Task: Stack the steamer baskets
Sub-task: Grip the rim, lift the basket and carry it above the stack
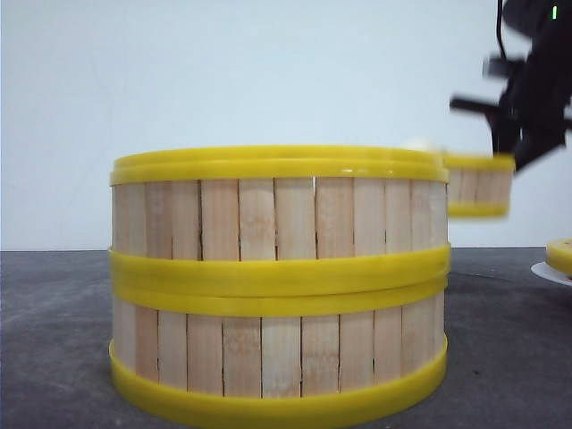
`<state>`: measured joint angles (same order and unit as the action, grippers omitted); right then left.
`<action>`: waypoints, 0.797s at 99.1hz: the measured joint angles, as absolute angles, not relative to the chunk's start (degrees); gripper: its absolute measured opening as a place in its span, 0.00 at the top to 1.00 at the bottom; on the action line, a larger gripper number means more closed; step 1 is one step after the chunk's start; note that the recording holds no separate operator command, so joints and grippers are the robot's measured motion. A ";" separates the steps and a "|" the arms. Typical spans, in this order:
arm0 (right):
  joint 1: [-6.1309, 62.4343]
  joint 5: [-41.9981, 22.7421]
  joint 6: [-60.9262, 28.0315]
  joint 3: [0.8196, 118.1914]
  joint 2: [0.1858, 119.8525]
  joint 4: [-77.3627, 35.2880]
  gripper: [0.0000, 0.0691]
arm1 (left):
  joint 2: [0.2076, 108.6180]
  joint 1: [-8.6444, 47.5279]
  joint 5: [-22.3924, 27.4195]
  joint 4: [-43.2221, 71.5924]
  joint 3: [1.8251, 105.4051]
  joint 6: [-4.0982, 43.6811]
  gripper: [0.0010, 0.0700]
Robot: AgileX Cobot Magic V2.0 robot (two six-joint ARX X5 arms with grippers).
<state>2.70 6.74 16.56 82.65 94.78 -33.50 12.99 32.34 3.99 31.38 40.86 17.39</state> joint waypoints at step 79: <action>23.18 7.11 6.44 85.23 76.12 -52.66 0.96 | 12.99 32.34 3.99 34.24 40.86 15.46 0.62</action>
<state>23.18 7.11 6.44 85.23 76.12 -52.66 12.99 32.34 3.99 34.24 40.86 15.46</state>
